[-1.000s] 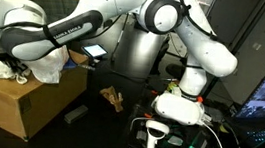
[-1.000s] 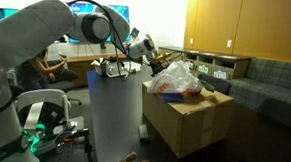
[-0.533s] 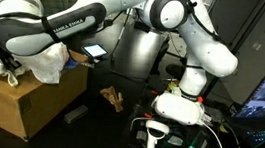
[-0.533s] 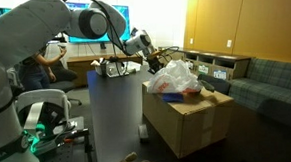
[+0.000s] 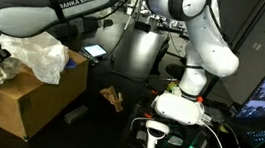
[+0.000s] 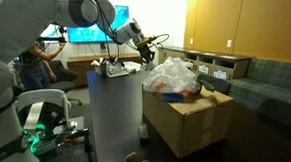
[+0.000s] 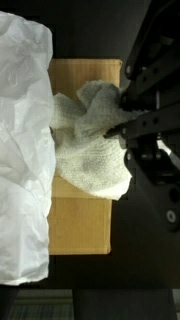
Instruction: Pick up all the objects on the table and put them on the box, then pick up all the object on the box and put them on the table
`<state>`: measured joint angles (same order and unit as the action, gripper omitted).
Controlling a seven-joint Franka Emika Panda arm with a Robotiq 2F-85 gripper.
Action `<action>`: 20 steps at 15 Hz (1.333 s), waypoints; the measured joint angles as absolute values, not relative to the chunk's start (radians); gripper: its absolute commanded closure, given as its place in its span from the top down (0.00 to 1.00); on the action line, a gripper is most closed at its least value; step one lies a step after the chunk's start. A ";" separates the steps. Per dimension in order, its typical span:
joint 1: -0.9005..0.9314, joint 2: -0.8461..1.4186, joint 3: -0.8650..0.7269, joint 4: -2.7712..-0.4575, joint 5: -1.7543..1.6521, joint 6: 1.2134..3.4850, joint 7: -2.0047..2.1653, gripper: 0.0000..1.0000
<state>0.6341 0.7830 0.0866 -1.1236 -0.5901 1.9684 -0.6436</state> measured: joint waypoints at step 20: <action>0.734 0.530 0.255 -1.344 -0.459 1.739 -0.633 0.02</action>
